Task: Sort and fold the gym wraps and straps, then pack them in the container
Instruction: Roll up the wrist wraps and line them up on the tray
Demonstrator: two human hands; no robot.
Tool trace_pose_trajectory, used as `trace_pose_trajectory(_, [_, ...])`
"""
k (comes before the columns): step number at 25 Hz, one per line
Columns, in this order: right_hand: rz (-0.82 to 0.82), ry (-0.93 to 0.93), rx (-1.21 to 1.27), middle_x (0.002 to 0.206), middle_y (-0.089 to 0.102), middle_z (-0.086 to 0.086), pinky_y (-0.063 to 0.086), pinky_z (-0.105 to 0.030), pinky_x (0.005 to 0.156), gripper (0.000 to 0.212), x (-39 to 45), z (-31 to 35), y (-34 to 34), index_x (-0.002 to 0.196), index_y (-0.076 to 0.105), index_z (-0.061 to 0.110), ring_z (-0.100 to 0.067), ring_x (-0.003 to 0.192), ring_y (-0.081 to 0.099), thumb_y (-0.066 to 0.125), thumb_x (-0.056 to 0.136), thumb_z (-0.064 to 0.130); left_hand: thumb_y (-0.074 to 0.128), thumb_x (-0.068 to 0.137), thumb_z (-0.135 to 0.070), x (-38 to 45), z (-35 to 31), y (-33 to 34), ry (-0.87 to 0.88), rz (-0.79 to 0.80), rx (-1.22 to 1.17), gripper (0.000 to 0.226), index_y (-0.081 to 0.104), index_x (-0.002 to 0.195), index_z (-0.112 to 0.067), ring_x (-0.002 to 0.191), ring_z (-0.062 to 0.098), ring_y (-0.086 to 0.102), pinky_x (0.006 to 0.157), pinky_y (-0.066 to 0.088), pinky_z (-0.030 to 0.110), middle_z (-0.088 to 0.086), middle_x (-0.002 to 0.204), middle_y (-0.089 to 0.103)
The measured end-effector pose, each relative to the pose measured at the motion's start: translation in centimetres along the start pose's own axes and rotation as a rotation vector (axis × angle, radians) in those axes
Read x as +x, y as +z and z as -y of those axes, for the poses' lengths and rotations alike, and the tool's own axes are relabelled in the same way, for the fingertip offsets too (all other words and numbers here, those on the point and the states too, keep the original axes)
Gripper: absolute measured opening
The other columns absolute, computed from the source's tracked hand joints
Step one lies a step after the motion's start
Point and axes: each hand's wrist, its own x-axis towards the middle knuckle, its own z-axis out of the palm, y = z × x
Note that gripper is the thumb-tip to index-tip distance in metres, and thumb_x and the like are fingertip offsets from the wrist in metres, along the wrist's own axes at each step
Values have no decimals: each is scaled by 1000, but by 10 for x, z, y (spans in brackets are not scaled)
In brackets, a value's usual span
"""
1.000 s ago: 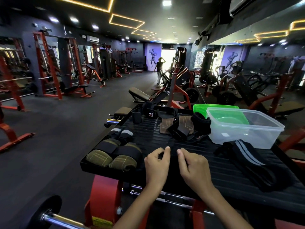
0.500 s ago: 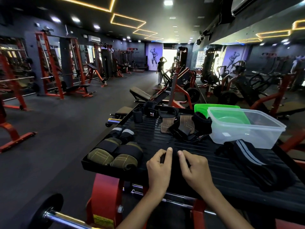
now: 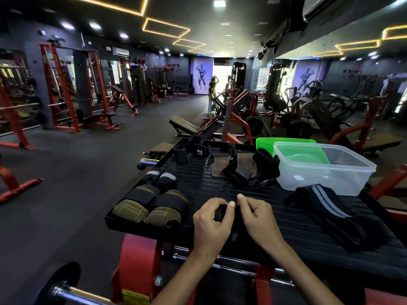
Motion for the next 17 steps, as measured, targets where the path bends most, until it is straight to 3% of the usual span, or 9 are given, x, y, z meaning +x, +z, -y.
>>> trace_pose_trajectory(2, [51, 24, 16, 44, 34, 6, 25, -26, 48, 44, -4, 4, 0, 55, 41, 15, -5, 45, 31, 49, 94, 33, 50, 86, -25, 2, 3, -3, 8, -26, 12, 30, 57, 62, -10, 55, -6, 43, 55, 35, 8, -17, 60, 47])
trace_pose_trajectory(4, [-35, -144, -112, 49, 44, 4, 30, -22, 48, 36, -11, 8, 1, 66, 51, 12, -7, 46, 39, 49, 93, 35, 47, 85, -30, 6, 0, 0, -143, -81, -19, 33, 43, 54, -19, 48, 1, 33, 49, 27, 13, -14, 48, 36])
trace_pose_trajectory(7, [-120, -279, -252, 53, 47, 4, 34, -25, 47, 36, -12, 9, 1, 66, 53, 10, -9, 47, 43, 43, 92, 33, 53, 84, -35, 4, -10, 8, -308, -94, -102, 29, 50, 57, -26, 49, 2, 43, 51, 32, 11, -13, 49, 48])
trace_pose_trajectory(10, [-187, -19, -32, 40, 33, 6, 23, -27, 44, 45, 0, 9, 3, 48, 36, 22, -8, 40, 31, 43, 91, 35, 57, 86, -36, -1, -8, 3, -72, -47, -42, 27, 63, 75, -13, 67, 0, 56, 67, 41, 7, -11, 69, 62])
trace_pose_trajectory(12, [-111, 76, 49, 39, 33, 6, 22, -26, 46, 50, -4, 10, 5, 47, 35, 23, -7, 40, 30, 47, 94, 35, 54, 87, -34, 2, 0, -1, 18, -27, 15, 32, 61, 71, -7, 60, 1, 52, 60, 38, 5, -5, 62, 59])
trace_pose_trajectory(15, [-125, -209, -175, 47, 40, 8, 30, -23, 45, 35, -13, 11, 1, 61, 49, 20, -7, 42, 38, 45, 91, 38, 51, 85, -40, 8, -6, -2, -195, -16, -21, 38, 54, 59, -12, 43, 4, 39, 46, 30, 14, -11, 44, 42])
trace_pose_trajectory(17, [-154, -275, -239, 50, 39, 10, 30, -24, 44, 37, -11, 10, -1, 60, 48, 14, -7, 43, 38, 44, 91, 34, 58, 87, -40, 7, -10, 2, -328, 36, -46, 41, 54, 58, -12, 41, 6, 38, 45, 29, 16, -10, 42, 43])
